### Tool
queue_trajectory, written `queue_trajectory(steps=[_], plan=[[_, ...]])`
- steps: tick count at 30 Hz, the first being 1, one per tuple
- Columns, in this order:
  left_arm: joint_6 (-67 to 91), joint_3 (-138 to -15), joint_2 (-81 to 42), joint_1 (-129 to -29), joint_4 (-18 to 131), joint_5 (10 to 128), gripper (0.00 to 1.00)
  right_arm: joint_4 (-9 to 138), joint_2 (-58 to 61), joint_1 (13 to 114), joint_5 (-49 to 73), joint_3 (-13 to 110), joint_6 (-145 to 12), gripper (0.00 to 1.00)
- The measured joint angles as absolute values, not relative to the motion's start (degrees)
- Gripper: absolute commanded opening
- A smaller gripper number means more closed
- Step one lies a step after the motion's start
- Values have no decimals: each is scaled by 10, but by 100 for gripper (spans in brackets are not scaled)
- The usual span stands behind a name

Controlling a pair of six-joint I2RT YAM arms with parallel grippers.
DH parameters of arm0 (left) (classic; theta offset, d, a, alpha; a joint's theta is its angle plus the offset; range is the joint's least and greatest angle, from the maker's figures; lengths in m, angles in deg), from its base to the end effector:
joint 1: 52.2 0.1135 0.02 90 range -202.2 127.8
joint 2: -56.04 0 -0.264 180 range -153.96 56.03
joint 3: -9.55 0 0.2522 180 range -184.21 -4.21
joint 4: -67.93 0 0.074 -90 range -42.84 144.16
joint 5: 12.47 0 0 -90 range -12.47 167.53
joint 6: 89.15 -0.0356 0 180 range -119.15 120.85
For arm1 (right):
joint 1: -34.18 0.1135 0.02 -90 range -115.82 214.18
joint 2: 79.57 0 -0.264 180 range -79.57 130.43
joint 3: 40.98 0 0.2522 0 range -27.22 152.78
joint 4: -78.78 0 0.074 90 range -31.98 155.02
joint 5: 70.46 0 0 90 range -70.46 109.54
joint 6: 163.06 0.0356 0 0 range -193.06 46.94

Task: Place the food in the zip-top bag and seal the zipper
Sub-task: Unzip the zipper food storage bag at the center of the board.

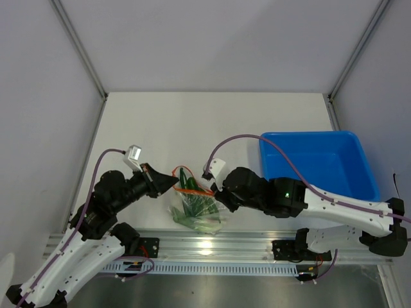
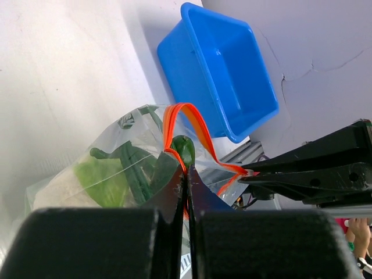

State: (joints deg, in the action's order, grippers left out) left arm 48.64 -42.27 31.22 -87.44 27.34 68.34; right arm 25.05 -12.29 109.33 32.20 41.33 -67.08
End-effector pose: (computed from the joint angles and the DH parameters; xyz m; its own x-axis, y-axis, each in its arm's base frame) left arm 0.0875 -0.0688 0.3132 -0.6447 -0.4398 -0.6252 0.3257 0.5819 -0.7452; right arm 0.0707 0.2362 0.3544 -0.2531 -0.5578 -0.7905 -0.8777 0.4761 -0.0550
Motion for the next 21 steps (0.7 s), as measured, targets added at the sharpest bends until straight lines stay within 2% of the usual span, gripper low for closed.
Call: queue_trajectory(steps=[12, 13, 16, 21], plan=[[488, -423, 333, -874, 255, 698, 0, 166, -214, 1093, 360, 384, -603, 1], [487, -423, 333, -874, 255, 697, 1, 158, -219, 1093, 362, 384, -597, 19], [483, -423, 333, -874, 258, 693, 0, 144, -230, 1093, 363, 385, -582, 44], [472, -423, 333, -874, 269, 682, 0, 111, -208, 1093, 369, 431, -583, 48]])
